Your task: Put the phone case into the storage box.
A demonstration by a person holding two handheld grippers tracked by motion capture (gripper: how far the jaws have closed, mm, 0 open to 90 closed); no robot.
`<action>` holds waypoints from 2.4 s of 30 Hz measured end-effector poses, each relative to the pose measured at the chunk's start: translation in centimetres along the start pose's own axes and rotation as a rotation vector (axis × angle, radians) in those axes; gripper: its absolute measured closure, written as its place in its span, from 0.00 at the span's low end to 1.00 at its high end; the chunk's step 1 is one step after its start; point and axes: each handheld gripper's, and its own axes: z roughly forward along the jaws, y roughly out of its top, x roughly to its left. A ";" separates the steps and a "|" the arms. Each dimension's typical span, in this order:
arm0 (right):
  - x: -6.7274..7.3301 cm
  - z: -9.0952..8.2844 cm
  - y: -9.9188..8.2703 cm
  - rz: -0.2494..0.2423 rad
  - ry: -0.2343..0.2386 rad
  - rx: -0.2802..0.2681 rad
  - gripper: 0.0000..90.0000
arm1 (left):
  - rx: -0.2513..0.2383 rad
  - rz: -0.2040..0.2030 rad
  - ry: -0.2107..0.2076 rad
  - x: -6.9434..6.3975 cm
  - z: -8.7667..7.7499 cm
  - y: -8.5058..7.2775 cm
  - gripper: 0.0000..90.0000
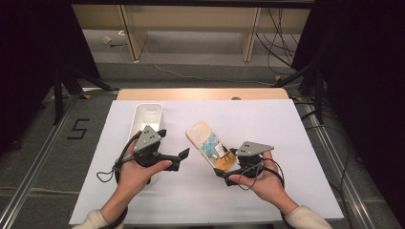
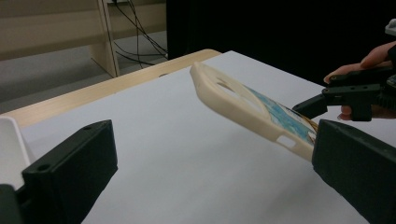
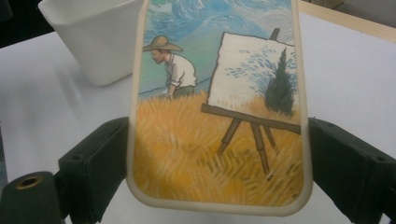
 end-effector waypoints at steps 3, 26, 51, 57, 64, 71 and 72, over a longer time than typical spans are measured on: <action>0.2 0.0 0.1 0.002 0.005 0.000 0.13 | -0.001 0.007 -0.007 -0.1 0.4 0.7 0.00; 0.9 0.5 0.2 -0.018 0.012 -0.001 0.13 | 0.108 -0.068 0.007 0.0 4.8 3.3 0.17; 1.1 0.5 0.3 -0.061 -0.014 -0.020 0.13 | 0.162 -0.202 -0.006 0.6 7.4 3.4 0.48; 1.1 0.5 0.3 -0.070 -0.022 -0.020 0.13 | 0.166 -0.220 -0.002 0.5 7.5 3.4 0.55; 1.2 0.6 0.1 -0.071 -0.023 -0.010 0.13 | 0.151 -0.257 -0.018 0.8 7.3 3.4 0.62; 1.2 0.7 0.0 -0.084 -0.024 0.002 0.13 | 0.126 -0.269 -0.033 0.6 6.8 3.7 0.70; 1.3 0.8 0.0 -0.086 -0.027 0.004 0.13 | 0.118 -0.271 -0.036 0.6 6.8 3.7 0.72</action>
